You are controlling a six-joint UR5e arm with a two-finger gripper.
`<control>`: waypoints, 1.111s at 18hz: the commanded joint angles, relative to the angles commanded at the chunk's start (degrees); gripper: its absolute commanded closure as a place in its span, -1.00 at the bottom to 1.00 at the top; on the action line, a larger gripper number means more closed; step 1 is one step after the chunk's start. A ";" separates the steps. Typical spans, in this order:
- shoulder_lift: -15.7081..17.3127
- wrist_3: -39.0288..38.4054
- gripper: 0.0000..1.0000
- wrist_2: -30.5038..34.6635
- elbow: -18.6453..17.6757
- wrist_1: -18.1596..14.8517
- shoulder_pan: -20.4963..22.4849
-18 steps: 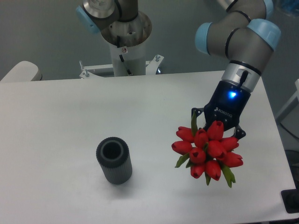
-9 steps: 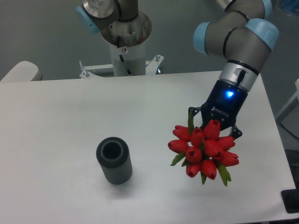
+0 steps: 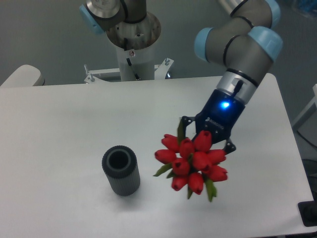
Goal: Insert the flowers into the vase
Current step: 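Carry the red tulip bunch with the gripper over the grey vase, then raise the tulips and tilt the stems upright above the vase opening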
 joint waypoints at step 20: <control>0.09 3.41 0.50 -15.01 0.70 2.37 -4.57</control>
